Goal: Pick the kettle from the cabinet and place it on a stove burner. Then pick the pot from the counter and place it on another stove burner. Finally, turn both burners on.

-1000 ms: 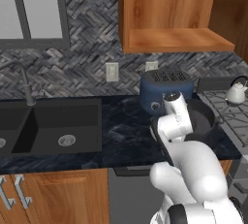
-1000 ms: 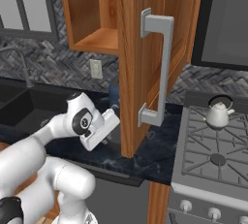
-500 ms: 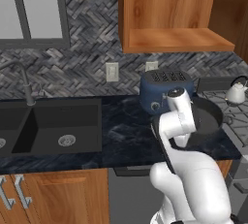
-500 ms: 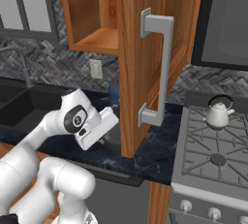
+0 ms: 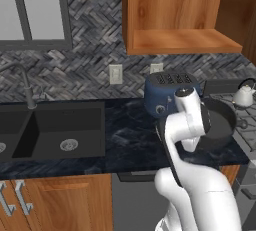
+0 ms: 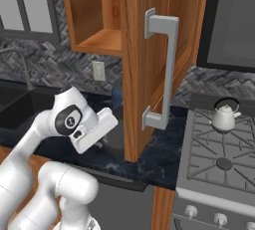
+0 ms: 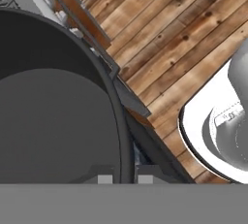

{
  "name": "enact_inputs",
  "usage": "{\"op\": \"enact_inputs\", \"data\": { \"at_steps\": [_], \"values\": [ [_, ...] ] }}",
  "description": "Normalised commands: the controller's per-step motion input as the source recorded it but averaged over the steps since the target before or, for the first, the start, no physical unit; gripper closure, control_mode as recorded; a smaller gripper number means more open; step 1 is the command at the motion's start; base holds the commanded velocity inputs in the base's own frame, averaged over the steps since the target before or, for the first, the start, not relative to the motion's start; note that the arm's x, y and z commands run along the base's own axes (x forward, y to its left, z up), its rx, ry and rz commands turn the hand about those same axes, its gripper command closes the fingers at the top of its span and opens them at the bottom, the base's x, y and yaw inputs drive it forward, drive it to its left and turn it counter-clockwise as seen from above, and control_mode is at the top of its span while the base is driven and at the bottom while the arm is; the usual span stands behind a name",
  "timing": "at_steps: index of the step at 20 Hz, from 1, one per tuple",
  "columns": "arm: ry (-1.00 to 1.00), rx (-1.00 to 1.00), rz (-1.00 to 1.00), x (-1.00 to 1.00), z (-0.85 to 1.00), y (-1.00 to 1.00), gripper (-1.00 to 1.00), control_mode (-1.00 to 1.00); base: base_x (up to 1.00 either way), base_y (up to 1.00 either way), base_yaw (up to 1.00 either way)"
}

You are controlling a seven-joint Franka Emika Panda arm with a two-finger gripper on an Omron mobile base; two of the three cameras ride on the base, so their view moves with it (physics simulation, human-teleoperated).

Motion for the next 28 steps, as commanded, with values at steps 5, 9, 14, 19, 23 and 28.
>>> {"op": "enact_inputs", "data": {
  "at_steps": [5,9,14,19,23,28],
  "values": [
    [0.00,0.00,-0.02,-0.25,0.34,0.07,1.00,-1.00,0.00,0.00,0.00],
    [0.00,0.00,-0.01,-0.29,0.27,0.11,1.00,-1.00,0.00,0.00,0.00],
    [0.00,0.00,-0.02,-0.25,0.12,0.15,1.00,-1.00,0.00,0.00,0.00],
    [-0.01,0.00,-0.03,-0.34,0.01,0.15,1.00,-1.00,0.00,0.00,0.00],
    [-0.03,0.00,-0.03,-0.32,0.00,0.07,1.00,-1.00,0.00,0.00,0.00],
    [0.00,0.00,0.00,0.00,0.00,0.00,1.00,-1.00,0.00,0.00,0.00]
  ]
}}
